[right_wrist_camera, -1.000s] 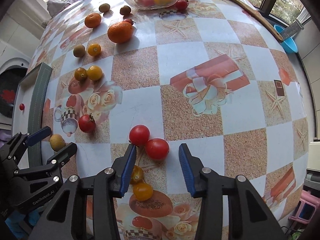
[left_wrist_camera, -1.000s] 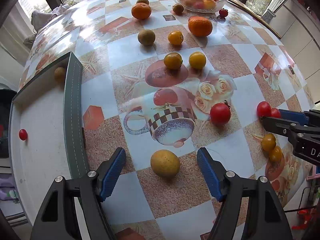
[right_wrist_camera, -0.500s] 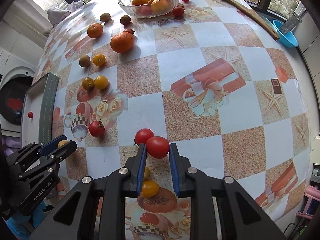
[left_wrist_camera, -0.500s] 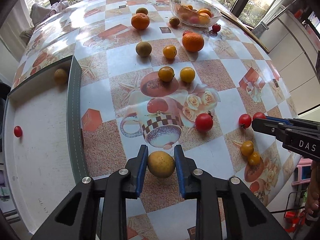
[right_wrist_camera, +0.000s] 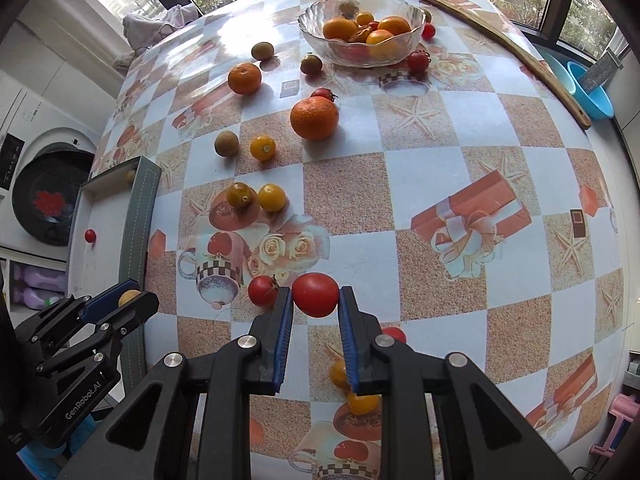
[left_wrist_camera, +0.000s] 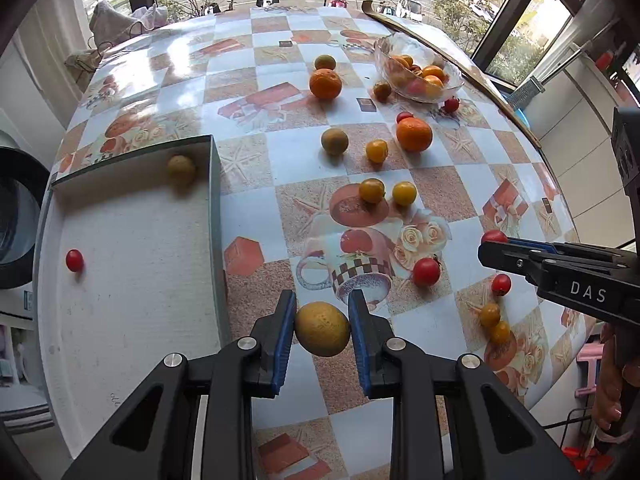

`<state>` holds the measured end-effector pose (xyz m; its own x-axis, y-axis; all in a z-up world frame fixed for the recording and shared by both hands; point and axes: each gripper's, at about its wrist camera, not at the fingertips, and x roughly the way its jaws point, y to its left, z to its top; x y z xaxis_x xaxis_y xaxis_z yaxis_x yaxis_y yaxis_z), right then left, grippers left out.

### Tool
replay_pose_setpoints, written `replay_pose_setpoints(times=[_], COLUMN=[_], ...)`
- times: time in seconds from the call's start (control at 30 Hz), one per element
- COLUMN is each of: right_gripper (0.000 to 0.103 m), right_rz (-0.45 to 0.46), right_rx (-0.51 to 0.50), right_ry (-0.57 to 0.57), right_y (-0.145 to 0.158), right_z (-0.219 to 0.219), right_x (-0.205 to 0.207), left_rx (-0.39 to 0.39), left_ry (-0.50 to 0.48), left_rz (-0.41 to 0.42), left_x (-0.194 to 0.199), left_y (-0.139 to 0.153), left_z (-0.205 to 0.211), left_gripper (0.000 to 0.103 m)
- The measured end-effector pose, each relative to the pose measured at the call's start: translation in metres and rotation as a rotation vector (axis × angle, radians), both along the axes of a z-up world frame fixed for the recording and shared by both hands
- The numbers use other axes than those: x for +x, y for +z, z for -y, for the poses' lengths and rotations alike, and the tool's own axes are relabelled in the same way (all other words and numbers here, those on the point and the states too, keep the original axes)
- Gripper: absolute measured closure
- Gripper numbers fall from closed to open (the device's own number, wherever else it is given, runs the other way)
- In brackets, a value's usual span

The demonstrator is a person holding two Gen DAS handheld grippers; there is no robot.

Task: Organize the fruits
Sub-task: 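Carry both fruits into the white tray and open both grippers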

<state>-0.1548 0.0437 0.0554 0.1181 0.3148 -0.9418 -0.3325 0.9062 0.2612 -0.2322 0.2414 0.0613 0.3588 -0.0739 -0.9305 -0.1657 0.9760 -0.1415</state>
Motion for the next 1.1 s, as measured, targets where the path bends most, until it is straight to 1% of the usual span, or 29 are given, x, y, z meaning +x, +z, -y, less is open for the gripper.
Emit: replay_pose_setpoints(times=[0.3,0.53,0.77,0.9,1.1], right_gripper=[0.078,0.078,0.078,0.078,0.078], right_rz=[0.017,0.024,0.023,-0.008,-0.020], right_rx=[0.023,0.051,0.081,0.094,0.074], right_ry=[0.081,0.158,0.260,0.294,0.335], right_y=[0.010,0.017,0.017,0.005,-0.012], right_z=[-0.053,-0.109,-0.173,-0.208,-0.245], right_x=[-0.003,-0.009,-0.015,-0.015,-0.013], left_rx=[0.005,0.025,0.073,0.091,0.099], left_ry=[0.094,0.188,0.302,0.354,0.384], left_rz=[0.034,0.035,0.007,-0.024,-0.054], left_x=[-0.016,-0.035,-0.051,-0.053,-0.051], left_y=[0.012,0.009,-0.009,-0.026,-0.042], left_z=[-0.048,-0.093,-0.147,-0.175,-0.191], left_gripper=[0.075,0.075,0.075,0.075,0.075])
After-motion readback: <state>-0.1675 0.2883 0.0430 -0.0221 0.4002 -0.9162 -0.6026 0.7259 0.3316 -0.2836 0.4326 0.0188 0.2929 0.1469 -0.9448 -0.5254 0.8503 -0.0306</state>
